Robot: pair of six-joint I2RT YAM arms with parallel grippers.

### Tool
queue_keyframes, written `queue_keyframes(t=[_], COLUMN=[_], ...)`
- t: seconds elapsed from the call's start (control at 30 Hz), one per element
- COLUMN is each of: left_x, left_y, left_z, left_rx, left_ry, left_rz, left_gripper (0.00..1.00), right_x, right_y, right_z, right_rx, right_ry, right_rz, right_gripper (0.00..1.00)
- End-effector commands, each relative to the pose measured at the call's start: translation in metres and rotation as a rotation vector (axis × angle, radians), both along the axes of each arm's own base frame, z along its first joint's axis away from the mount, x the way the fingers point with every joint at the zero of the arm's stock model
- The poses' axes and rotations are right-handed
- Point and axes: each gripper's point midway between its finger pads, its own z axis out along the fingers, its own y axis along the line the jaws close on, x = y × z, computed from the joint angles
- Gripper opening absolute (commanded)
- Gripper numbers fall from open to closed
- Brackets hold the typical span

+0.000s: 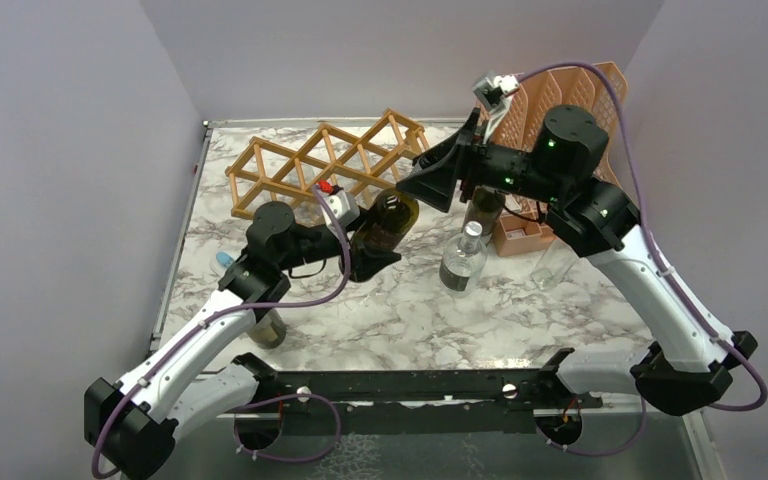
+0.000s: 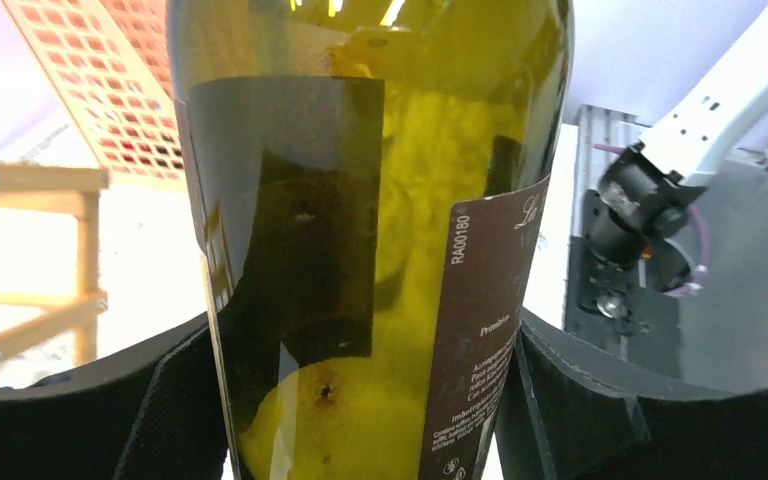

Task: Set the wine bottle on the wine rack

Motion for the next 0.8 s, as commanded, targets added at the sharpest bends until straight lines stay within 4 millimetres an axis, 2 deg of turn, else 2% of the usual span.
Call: queue_keyframes(t=[0.0,0.33,0.47,0.63,0.77], left_x=[0.044,0.102,0.112,0.111,0.113], left_y=[0.012,0.047,0.046,0.036,0.031], left_z=[0.057,0.106,0.105,0.088,0.096], left_rx=[0.006,0.233,0.402,0.617,0.663], left_ry=[-0.228,-0.705,-0.929,-1.215,-1.34], left_rz=[0.193,0.467,0.432,0.265,0.228], left_gripper=[0.0,0.0,0.0,0.0,0.0], right_x=[-0.023,-0.017,-0.016,-0.01,0.001], right_y=[-0.021,-0.062,-0.08,-0.096,-0.1], right_z=[0.036,0.062,0.064,0.052,0.019], right_rx=[0.063,0.067,0.055,-0.002,-0.132], right_ry=[-0.118,-0.22,-0.235,-0.226,-0.176], right_rz=[-0.003,-0.211,-0.288,-0.373,-0.415], right_gripper=[0.78,0.82,0.82,0.82,0.81])
